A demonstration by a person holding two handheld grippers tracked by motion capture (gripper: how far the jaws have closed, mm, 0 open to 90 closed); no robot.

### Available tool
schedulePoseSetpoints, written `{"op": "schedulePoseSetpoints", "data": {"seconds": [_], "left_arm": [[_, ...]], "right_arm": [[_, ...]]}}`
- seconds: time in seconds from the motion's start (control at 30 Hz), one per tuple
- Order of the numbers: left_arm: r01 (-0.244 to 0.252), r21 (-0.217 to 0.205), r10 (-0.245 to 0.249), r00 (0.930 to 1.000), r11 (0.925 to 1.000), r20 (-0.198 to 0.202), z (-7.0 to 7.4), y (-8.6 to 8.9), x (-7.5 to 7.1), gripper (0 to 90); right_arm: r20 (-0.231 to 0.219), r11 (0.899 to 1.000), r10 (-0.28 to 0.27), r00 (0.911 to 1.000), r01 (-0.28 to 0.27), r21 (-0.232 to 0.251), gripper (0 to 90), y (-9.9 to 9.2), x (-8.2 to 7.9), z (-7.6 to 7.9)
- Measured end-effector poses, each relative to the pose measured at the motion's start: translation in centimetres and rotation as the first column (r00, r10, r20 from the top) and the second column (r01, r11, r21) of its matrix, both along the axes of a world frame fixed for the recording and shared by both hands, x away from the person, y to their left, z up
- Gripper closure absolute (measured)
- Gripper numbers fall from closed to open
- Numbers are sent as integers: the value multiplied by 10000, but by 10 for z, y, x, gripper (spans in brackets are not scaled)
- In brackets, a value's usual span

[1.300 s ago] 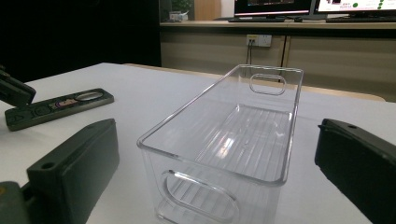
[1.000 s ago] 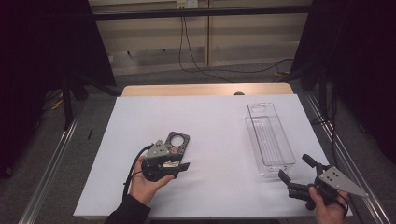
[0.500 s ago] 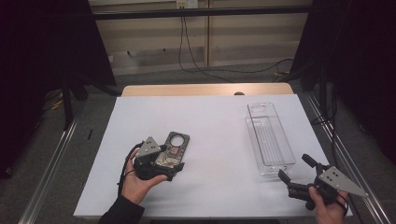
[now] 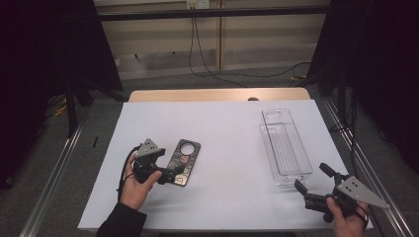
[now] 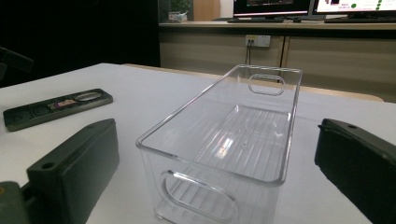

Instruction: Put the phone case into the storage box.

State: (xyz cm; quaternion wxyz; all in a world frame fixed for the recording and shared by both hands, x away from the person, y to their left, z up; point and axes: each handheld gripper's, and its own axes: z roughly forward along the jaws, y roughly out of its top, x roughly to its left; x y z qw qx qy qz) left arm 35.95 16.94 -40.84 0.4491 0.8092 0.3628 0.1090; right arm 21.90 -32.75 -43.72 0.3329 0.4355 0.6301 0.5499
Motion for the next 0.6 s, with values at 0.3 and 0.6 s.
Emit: {"op": "schedulePoseSetpoints", "data": {"seconds": [0.3, 0.6], "left_arm": [[-303, 831, 345, 9982, 9961, -499, -9, -7, 17, 40], [-59, 1735, 270, 9925, 9848, -1194, -17, -22, 39, 90]], "right_arm": [[0, 10000, -4, 10000, 4, -20, 0, 0, 0, 0], [-12, 10000, 17, 10000, -18, -59, 0, 0, 0, 0]]}}
